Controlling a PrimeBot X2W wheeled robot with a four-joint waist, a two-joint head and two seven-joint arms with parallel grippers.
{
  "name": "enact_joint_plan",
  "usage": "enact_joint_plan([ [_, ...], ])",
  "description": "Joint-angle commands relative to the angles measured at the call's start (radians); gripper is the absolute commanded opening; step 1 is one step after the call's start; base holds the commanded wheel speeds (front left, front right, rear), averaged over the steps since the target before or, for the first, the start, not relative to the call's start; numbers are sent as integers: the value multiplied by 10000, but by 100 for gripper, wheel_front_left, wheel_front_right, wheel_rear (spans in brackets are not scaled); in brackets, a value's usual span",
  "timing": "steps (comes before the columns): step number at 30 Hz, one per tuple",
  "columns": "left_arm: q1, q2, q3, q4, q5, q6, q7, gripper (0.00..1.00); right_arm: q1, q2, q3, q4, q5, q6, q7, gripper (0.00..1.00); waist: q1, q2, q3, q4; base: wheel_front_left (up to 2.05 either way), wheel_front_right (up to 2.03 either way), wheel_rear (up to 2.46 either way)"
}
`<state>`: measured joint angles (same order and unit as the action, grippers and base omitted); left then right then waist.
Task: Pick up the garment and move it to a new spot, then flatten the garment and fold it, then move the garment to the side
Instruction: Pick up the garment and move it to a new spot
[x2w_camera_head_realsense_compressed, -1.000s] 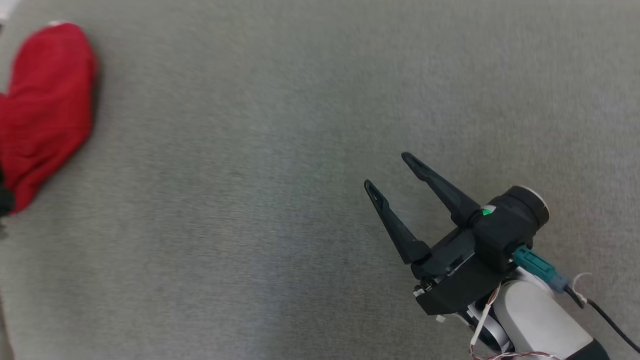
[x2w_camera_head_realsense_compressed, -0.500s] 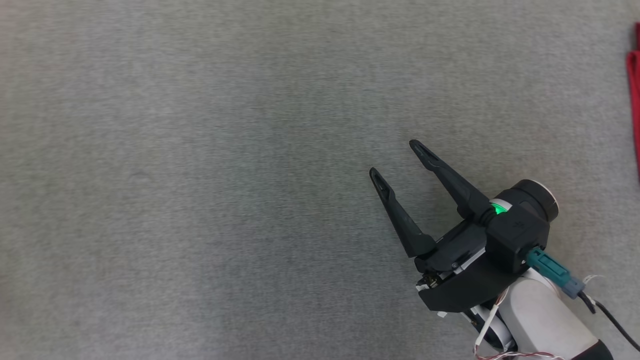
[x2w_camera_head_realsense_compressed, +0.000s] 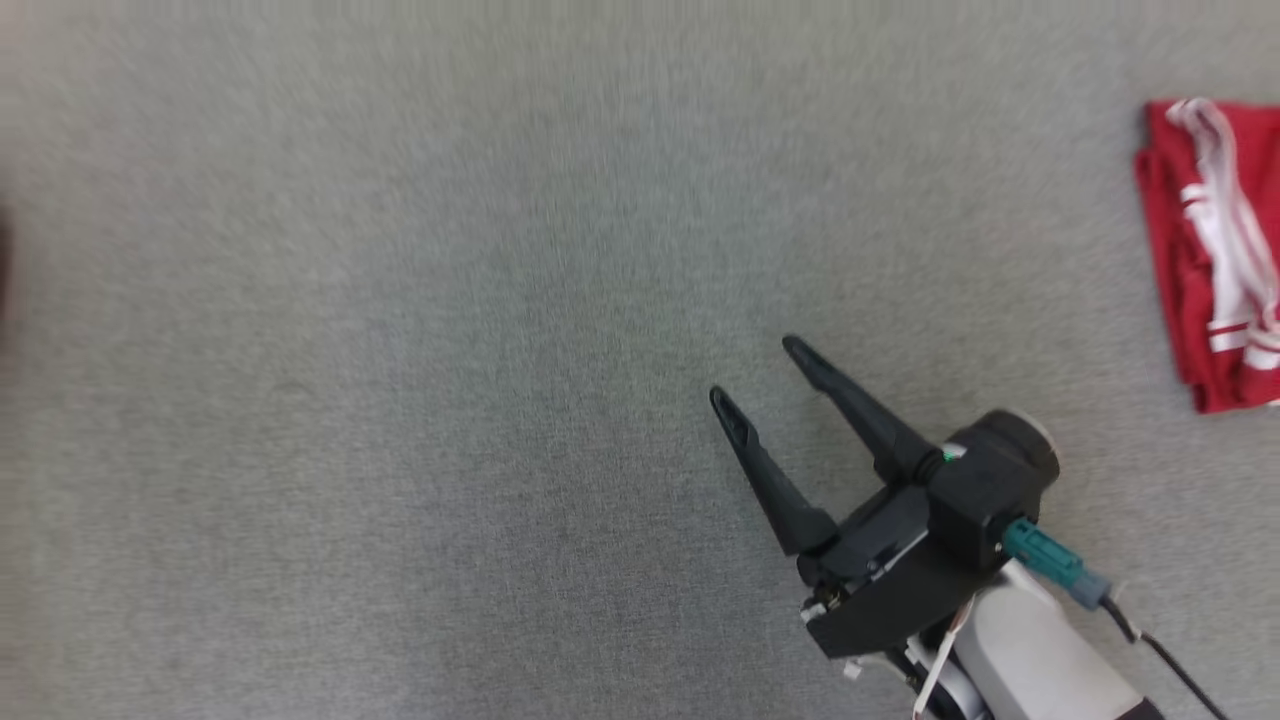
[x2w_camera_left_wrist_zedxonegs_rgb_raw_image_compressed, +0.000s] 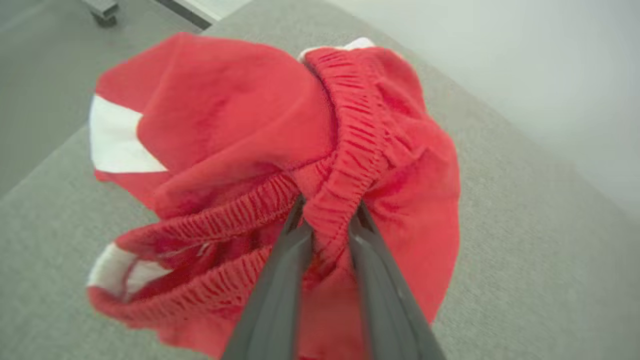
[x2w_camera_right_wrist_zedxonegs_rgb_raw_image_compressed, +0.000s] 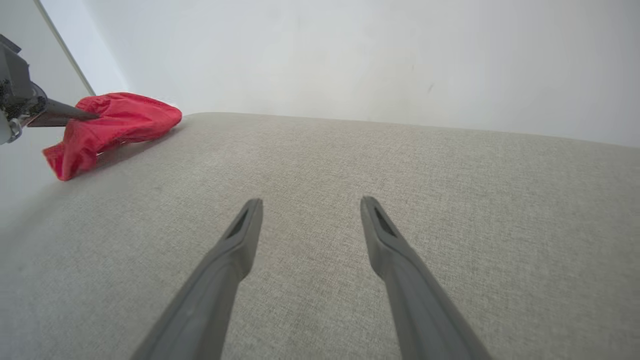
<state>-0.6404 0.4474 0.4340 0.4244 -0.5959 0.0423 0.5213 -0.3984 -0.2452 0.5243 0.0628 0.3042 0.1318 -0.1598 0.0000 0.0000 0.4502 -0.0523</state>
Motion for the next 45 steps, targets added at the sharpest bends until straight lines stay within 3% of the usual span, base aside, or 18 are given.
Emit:
enact_joint_plan([
  [1, 163, 132, -71, -210, 155, -118, 23, 0, 219, 37, 26, 93, 94, -24, -89, 100, 0, 0, -1213, -3, 0, 0, 0],
  [8, -50, 253, -1279, -1386, 506, -809, 734, 0, 1024, 115, 111, 824, 469, -26, -285, 100, 0, 0, -3119, -288, 0, 0, 0],
  [13, -93, -289, -2236, -2219, 307, -1114, 1423, 0, 1403, 235, -164, 969, 515, -24, -396, 100, 0, 0, -3930, -738, 0, 0, 0],
  [23, 482, -2633, -4030, -3756, -168, -1106, 1625, 0, 1680, 399, -419, 623, 412, -24, -305, 100, 0, 0, -3998, -1795, 0, 0, 0],
  [25, 750, -3159, -4418, -3573, -18, -1057, 1158, 0, 1659, 421, -496, 533, 364, -24, -301, 100, 0, 0, -3729, -2117, 0, 0, 0],
  [32, 1160, -3765, -4998, -2467, -75, -1127, -207, 0, 1717, 525, -871, 486, 277, -24, -353, 100, 0, 0, -3135, -2649, 0, 0, 0],
  [40, 1300, -3922, -6197, -68, 566, -977, -1670, 1, 1695, 741, -1097, 598, 222, -26, -475, 100, 0, 0, -2779, -2956, 0, 0, 0],
  [41, 1280, -3922, -6307, 195, 737, -935, -1904, 44, 1686, 765, -1097, 611, 209, -24, -491, 100, 0, 0, -2779, -2973, 0, 0, 0],
  [42, 1271, -3922, -6389, 492, 879, -887, -2074, 94, 1669, 774, -1112, 624, 196, -24, -496, 100, 0, 0, -2786, -2984, 0, 0, 0],
  [43, 1245, -3914, -6457, 683, 1007, -855, -2309, 100, 1650, 769, -1138, 643, 207, -24, -504, 100, 0, 0, -2806, -2987, 0, 0, 0],
  [45, 1183, -3912, -6506, 1046, 1160, -779, -2699, 100, 1650, 725, -1211, 688, 209, -24, -504, 100, 0, 0, -2871, -2928, 0, 0, 0],
])
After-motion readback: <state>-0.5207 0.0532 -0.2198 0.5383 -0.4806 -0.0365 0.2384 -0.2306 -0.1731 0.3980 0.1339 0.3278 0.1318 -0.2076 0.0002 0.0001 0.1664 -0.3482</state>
